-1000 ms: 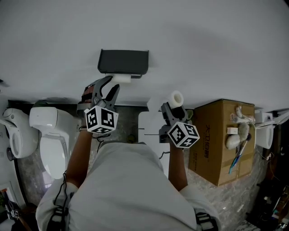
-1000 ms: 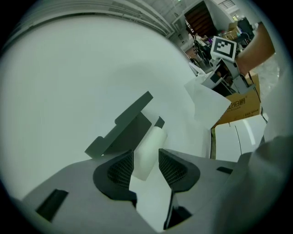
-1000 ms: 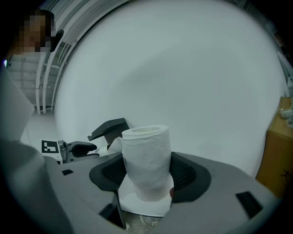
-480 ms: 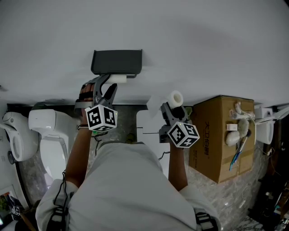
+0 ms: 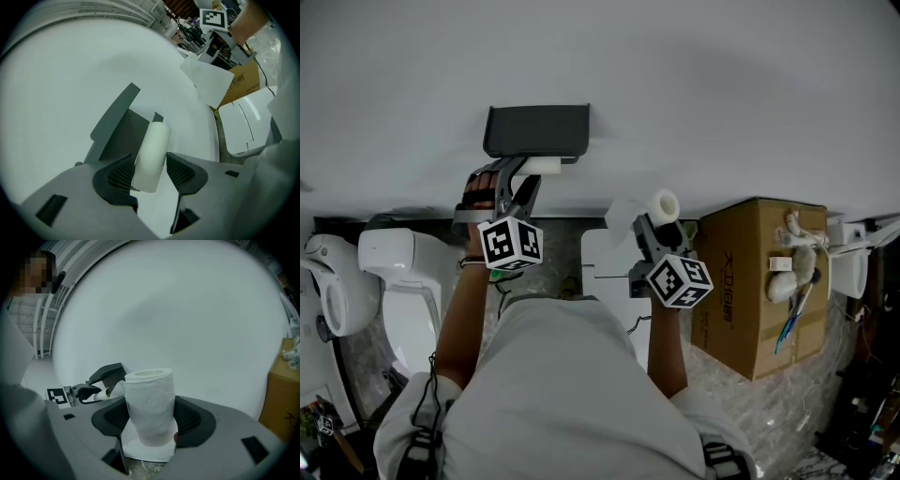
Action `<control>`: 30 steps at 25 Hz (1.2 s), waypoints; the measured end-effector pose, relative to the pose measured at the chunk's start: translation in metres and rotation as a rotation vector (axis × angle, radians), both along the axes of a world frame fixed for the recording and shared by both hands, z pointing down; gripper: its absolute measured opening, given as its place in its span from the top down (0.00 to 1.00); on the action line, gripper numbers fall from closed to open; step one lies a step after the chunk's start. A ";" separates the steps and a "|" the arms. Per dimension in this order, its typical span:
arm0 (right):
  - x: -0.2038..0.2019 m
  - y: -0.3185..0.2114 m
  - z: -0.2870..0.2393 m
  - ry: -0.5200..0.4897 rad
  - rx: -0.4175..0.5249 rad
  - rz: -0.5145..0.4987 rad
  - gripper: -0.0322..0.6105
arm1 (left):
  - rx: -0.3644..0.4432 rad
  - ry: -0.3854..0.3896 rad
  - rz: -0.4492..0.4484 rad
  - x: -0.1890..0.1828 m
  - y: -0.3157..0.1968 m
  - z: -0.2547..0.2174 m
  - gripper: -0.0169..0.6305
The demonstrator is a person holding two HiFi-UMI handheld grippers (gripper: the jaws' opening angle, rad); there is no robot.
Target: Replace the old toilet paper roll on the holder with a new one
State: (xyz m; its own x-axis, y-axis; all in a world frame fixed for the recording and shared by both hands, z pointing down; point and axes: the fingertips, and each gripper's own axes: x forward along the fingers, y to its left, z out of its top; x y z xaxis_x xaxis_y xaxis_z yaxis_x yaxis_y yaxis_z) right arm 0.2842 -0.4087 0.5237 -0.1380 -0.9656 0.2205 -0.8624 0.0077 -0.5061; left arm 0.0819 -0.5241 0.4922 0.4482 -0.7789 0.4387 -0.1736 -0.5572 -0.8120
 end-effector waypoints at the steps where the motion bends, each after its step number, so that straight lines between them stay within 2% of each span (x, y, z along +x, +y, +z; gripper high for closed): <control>1: 0.000 0.000 0.000 -0.002 0.000 0.000 0.50 | 0.008 -0.007 0.001 0.000 0.000 0.000 0.62; 5: 0.001 0.002 0.000 -0.006 0.003 0.002 0.50 | 0.054 -0.057 0.011 0.000 -0.001 0.000 0.63; 10: 0.009 0.006 0.001 -0.011 0.000 0.027 0.50 | 0.068 -0.074 0.035 0.008 -0.002 0.000 0.64; 30: 0.047 0.038 0.009 -0.037 -0.017 0.151 0.50 | 0.104 -0.071 0.201 0.079 0.013 0.003 0.66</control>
State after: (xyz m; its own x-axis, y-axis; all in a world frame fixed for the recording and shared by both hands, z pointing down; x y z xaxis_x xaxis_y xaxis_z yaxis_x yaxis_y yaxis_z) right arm 0.3312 -0.3705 0.5332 0.0004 -0.9720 0.2348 -0.8341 -0.1298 -0.5362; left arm 0.1611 -0.5113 0.4956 0.5696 -0.7197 0.3969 -0.0081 -0.4878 -0.8729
